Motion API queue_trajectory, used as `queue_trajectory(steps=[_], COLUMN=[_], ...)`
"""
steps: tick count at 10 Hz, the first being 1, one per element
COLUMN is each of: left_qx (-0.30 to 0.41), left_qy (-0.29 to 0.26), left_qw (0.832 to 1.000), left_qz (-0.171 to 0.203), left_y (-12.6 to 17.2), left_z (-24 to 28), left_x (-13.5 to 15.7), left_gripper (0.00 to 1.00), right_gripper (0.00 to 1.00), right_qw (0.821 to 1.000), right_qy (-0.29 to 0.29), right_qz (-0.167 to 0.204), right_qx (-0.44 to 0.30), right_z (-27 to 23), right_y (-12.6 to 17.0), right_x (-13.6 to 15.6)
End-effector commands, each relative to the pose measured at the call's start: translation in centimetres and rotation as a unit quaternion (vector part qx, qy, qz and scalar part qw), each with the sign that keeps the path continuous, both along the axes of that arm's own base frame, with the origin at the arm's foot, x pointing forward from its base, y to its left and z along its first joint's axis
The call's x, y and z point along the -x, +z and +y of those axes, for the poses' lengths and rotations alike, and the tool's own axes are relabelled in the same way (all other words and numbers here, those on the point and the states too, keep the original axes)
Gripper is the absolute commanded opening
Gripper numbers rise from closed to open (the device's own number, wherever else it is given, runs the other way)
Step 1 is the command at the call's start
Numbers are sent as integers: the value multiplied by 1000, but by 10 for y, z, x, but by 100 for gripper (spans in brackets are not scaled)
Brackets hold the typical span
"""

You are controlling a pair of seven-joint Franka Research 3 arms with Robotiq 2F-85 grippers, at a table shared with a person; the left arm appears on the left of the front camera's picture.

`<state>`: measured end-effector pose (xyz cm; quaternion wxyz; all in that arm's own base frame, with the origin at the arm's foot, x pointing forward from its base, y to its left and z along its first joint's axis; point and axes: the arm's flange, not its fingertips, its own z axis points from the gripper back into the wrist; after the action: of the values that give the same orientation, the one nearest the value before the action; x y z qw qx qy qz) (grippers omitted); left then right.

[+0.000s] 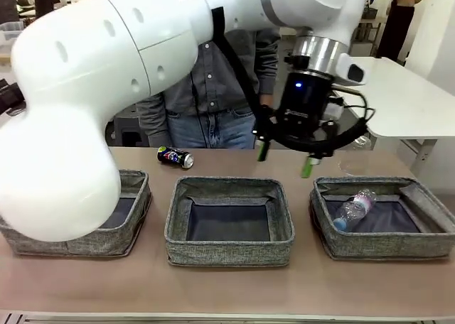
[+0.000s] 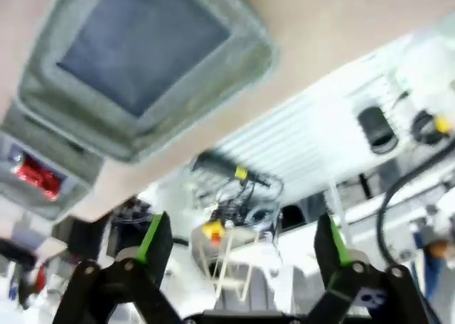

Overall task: Sort the waste into the appropriate baskets.
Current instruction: Place the picked waste into the Fabric basket indicated by the person.

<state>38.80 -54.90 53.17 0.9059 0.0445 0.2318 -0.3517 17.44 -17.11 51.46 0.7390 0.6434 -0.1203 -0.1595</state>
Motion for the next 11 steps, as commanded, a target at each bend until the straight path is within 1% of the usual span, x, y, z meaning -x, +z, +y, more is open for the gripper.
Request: queue_trajectory(steps=[1,2,3,4,5,6,7,8,9,10,11], left_qx=[-11,-19,-68,-114,-105,-52,11,95,157,219,236], left_qy=[-1,-7,-42,-85,-42,-13,46,100,153,182,220], left_qw=[999,997,987,972,980,988,992,987,974,957,945], left_qz=[50,79,143,186,161,144,114,84,62,53,50], left_y=[39,37,33,29,32,39,46,53,56,58,56], left_z=[-32,-22,-10,11,28,45,62,83,106,132,157], left_x=[-45,-46,-43,-41,-43,-47,-54,-62,-68,-70,-69], left_gripper=[100,100,100,100,100,100,100,100,100,100,100], right_gripper=[100,100,100,100,100,100,100,100,100,100,100], right_qw=[999,998,997,995,994,992,989,985,981,979,978], right_qy=[25,43,62,75,88,105,118,138,153,162,167], right_qz=[23,31,41,56,63,70,85,104,118,123,126], right_qx=[15,17,15,17,13,8,9,8,5,-3,-14], right_z=[5,13,20,26,31,37,45,57,69,83,100], right_y=[6,6,4,1,-1,-3,-7,-12,-17,-20,-22], right_x=[-35,-49,-62,-76,-86,-96,-107,-121,-136,-152,-169])
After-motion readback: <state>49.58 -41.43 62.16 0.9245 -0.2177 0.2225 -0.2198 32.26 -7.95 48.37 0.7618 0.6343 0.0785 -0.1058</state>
